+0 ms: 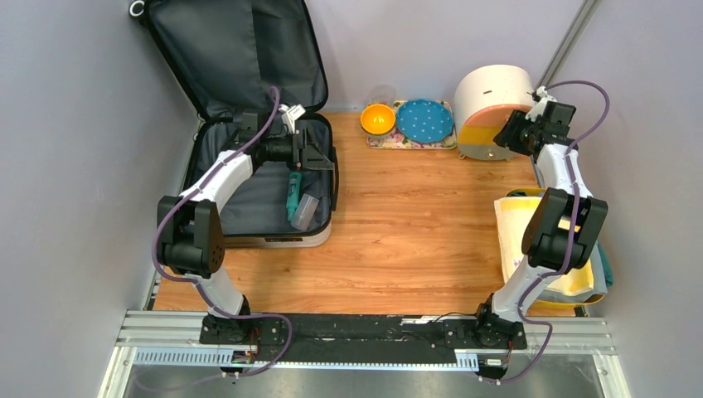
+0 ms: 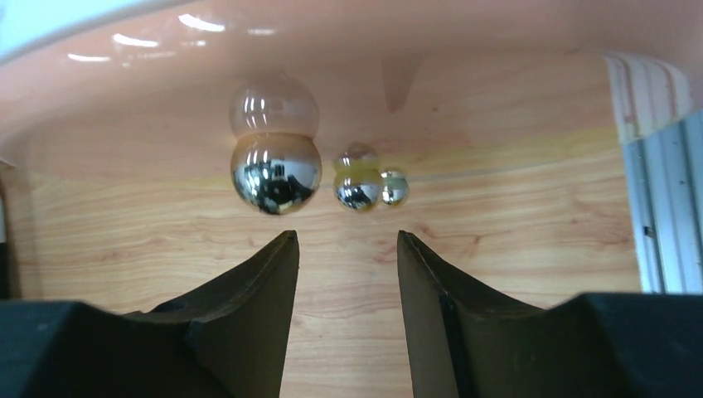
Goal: Open, take out, and arrange the luggage
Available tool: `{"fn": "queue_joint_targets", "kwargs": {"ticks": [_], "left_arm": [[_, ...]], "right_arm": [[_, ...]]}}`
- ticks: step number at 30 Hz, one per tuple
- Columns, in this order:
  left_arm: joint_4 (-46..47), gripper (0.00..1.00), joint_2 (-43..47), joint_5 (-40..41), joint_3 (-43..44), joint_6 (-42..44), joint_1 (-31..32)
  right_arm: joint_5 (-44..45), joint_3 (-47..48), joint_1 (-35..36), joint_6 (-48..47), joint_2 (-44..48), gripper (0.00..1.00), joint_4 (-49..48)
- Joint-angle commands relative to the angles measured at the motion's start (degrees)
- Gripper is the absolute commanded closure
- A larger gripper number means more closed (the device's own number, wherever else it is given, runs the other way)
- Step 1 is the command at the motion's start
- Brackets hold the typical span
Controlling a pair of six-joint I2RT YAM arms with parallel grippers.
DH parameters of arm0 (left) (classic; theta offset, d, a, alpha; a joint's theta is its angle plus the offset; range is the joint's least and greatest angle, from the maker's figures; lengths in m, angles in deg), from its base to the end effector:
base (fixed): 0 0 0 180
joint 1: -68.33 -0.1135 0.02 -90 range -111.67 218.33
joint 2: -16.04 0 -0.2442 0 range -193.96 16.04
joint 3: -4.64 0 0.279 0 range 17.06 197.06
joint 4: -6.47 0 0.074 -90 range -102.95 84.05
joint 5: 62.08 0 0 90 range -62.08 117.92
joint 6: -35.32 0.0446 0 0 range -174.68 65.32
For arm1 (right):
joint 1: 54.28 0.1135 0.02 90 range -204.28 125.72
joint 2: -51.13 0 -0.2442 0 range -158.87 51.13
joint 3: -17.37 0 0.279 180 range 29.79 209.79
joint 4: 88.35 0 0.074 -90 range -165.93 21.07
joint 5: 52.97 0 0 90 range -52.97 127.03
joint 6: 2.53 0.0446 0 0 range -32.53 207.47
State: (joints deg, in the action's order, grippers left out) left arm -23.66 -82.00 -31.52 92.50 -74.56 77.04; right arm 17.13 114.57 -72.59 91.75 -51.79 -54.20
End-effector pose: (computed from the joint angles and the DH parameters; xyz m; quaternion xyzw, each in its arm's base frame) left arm 0.3920 -0.0989 0.2434 0.1306 0.8046 -0.5260 0.2425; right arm 0.4236 -0.1242 0.2494 0.1030 0.8893 0.1044 0.4333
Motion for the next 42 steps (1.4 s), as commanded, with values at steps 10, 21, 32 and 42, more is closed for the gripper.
{"fn": "queue_joint_targets", "kwargs": {"ticks": [10, 21, 32, 42], "left_arm": [[1.1, 0.19, 2.3, -0.6, 1.1, -0.3, -1.0], [2.4, 0.19, 2.2, -1.1, 0.3, -0.9, -1.0], [1.5, 0.19, 3.3, -0.6, -0.8, 0.7, -1.2], [1.4, 0.20, 4.3, 0.7, -3.7, 2.6, -1.3]], "right_arm": [[-2.5, 5.9, -0.2, 6.9, -8.1, 0.55, -8.6], [-4.1, 4.0, -0.9, 8.4, -4.8, 0.53, -11.6], [-5.0, 1.3, -1.6, 10.0, -2.6, 0.92, -11.4], [-5.3, -10.1, -4.5, 7.9, 10.0, 1.00, -6.9]]}}
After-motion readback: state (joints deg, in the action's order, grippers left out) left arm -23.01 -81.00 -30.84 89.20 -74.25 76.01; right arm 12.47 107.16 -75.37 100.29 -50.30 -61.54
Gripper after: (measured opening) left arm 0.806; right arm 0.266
